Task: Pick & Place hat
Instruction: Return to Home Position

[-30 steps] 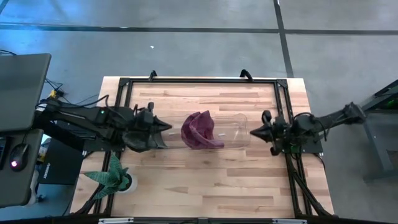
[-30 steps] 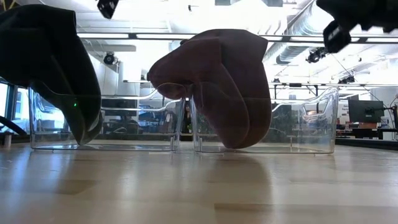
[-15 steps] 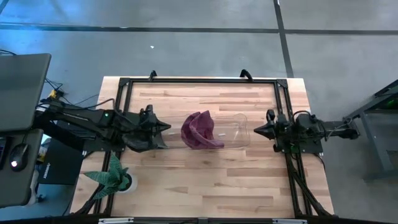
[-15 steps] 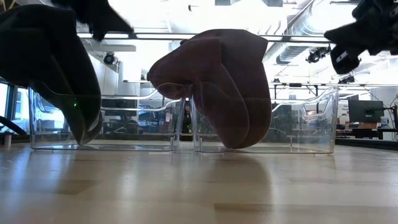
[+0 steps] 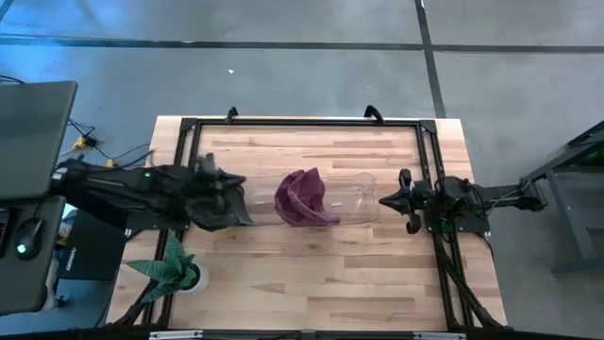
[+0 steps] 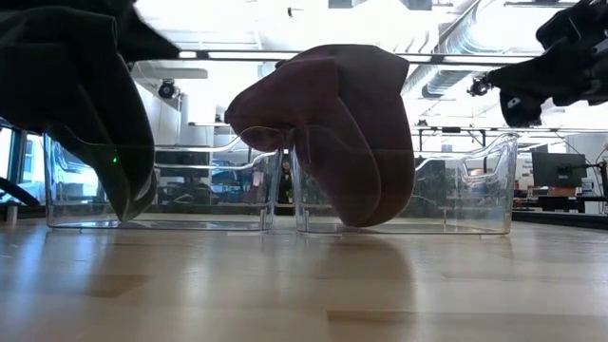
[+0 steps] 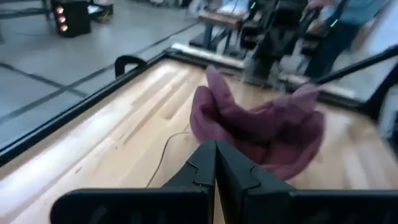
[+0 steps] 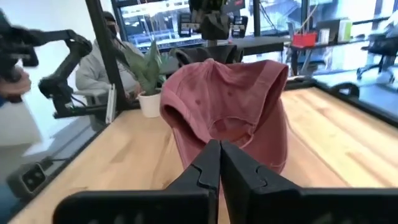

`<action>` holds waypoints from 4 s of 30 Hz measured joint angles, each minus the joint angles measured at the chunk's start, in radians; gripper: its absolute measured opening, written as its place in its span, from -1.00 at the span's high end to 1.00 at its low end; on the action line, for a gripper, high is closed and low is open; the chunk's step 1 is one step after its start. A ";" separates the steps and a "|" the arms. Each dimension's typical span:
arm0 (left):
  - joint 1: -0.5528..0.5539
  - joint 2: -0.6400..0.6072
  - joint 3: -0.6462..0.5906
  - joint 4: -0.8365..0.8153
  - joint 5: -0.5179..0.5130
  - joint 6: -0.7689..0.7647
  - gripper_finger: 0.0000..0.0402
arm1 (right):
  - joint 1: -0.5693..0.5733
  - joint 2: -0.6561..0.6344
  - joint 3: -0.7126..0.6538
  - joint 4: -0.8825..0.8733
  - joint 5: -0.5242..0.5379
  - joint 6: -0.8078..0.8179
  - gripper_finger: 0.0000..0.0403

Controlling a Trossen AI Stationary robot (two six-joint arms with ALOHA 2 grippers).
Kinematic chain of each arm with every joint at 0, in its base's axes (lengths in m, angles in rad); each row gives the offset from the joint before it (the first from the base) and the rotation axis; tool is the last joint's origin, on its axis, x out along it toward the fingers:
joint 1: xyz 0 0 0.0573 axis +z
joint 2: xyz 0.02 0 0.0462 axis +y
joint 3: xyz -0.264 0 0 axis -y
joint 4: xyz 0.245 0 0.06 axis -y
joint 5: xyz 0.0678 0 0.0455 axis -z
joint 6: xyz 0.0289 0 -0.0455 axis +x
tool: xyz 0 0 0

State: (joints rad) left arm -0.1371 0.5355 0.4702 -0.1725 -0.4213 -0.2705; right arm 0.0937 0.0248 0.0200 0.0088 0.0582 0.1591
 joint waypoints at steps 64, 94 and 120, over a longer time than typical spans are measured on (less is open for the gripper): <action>-0.257 -0.529 -0.398 0.058 -0.039 0.241 1.00 | 0.000 0.002 -0.002 0.011 -0.002 -0.089 0.96; 0.066 -0.529 -0.459 0.176 0.430 0.228 1.00 | 0.000 0.002 -0.002 0.011 -0.002 -0.089 0.96; 0.098 -0.512 -0.459 0.185 0.430 0.239 1.00 | 0.000 0.002 -0.002 0.011 -0.002 -0.089 0.95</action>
State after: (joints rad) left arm -0.0391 0.0235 0.0109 0.0120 0.0090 -0.0311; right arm 0.0937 0.0269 0.0177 0.0200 0.0563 0.0698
